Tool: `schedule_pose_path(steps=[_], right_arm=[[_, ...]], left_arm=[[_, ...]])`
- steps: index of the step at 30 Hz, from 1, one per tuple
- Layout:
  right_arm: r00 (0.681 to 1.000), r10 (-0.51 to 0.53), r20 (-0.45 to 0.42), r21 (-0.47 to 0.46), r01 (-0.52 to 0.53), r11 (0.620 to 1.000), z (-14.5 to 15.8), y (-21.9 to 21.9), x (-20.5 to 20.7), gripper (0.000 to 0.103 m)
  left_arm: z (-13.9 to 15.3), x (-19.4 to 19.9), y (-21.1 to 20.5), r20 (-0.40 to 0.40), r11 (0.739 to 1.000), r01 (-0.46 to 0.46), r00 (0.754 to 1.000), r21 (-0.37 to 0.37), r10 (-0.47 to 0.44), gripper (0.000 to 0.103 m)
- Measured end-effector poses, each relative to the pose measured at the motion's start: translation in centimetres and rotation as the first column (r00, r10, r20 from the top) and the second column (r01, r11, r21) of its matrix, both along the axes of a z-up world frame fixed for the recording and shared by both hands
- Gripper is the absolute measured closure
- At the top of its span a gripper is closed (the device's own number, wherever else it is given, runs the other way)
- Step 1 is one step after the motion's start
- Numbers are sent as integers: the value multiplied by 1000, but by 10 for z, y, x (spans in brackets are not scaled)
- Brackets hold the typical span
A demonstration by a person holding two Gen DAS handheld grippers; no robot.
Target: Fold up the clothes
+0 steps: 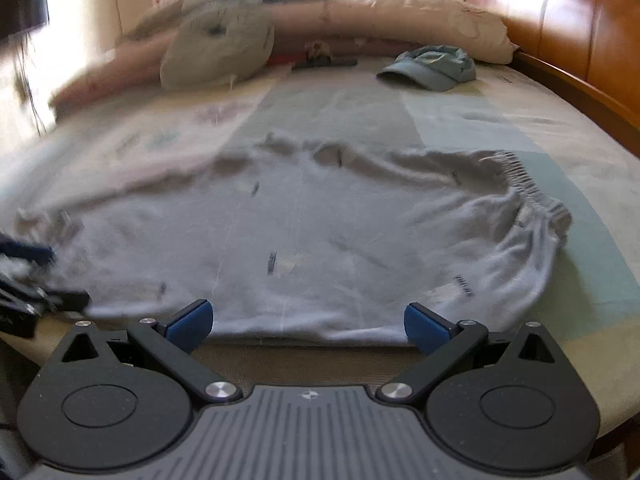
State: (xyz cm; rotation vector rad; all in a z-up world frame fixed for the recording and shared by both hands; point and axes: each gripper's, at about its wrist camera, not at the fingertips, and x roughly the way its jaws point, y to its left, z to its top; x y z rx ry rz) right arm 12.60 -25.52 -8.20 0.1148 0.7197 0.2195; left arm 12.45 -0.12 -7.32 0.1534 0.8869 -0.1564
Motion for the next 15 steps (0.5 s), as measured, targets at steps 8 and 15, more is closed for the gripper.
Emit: schedule_pose_path(steps=[8, 15], right_arm=[[970, -228, -84, 442, 241, 864, -1, -115, 1, 0], [949, -271, -163, 610, 313, 728, -25, -169, 22, 0]], left_arm=[[9, -1, -30, 17, 995, 96, 995, -13, -95, 12], [10, -1, -41, 8, 993, 119, 993, -20, -119, 12]])
